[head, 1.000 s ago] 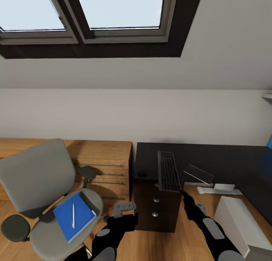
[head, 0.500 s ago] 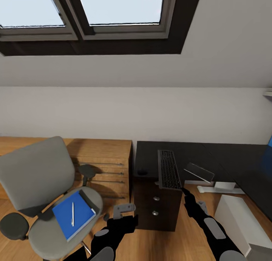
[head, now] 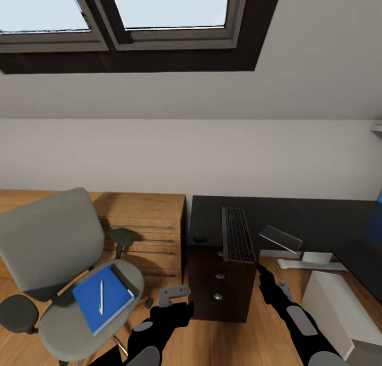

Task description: In the bedroom, organize the workspace by keeping the computer under the desk, ensuring the monitor is on the desk, placing the keyboard on the desk next to the monitor, placing the mouse on the desk next to the keyboard, moving the folder from the swivel chair onto the desk next to the mouse, stacking the notebook on top of the folder with the pen on top of the notebook, and positioning the swivel chair next to the desk.

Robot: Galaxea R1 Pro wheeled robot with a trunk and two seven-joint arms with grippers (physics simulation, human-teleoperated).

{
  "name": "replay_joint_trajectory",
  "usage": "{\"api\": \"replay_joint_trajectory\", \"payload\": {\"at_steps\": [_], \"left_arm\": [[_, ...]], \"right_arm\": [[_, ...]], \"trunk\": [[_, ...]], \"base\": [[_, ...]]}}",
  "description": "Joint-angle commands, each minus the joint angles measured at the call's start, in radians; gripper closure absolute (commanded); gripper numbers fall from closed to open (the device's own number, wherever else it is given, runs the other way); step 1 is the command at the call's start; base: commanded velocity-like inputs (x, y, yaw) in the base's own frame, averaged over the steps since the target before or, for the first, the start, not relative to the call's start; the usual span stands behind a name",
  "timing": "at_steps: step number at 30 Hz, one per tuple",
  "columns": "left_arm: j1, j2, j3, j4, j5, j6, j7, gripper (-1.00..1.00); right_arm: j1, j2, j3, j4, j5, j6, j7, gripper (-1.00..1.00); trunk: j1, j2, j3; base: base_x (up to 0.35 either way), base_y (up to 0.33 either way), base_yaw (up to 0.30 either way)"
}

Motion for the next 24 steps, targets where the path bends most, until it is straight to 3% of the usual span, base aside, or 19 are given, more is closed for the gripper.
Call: {"api": "replay_joint_trajectory", "payload": {"at_steps": [1,13,22,24], "left_arm": [[-0.001,0.001,-0.002,-0.001,0.003,0.004,0.006,-1.0],[-0.001,0.0,-0.002,-0.001,0.004,0.004,0.006,-1.0],[-0.001,0.0,-0.002,-0.001,0.004,0.004,0.006,-1.0],[-0.001,0.0,-0.002,-0.001,0.004,0.004,0.006,-1.0]], "right_arm": [[-0.001,0.0,-0.005,0.0,-0.007,0.008,0.003,-1.0],[-0.001,-0.004,-0.003,0.016,0.043,0.012,0.022,-1.0],[0.0,-0.022,-0.009,0.052,0.038,0.019,0.218,-1.0],[0.0,-0.026,-0.011,0.074,0.034,0.02,0.287,-1.0]], "trunk": [[0.004,-0.008,-0.004],[0.05,-0.092,-0.042],[0.084,-0.155,-0.07],[0.092,-0.169,-0.076]], "base": [[0.0,0.0,0.0],[0.0,0.0,0.0],[0.0,0.0,0.0],[0.0,0.0,0.0]]}}
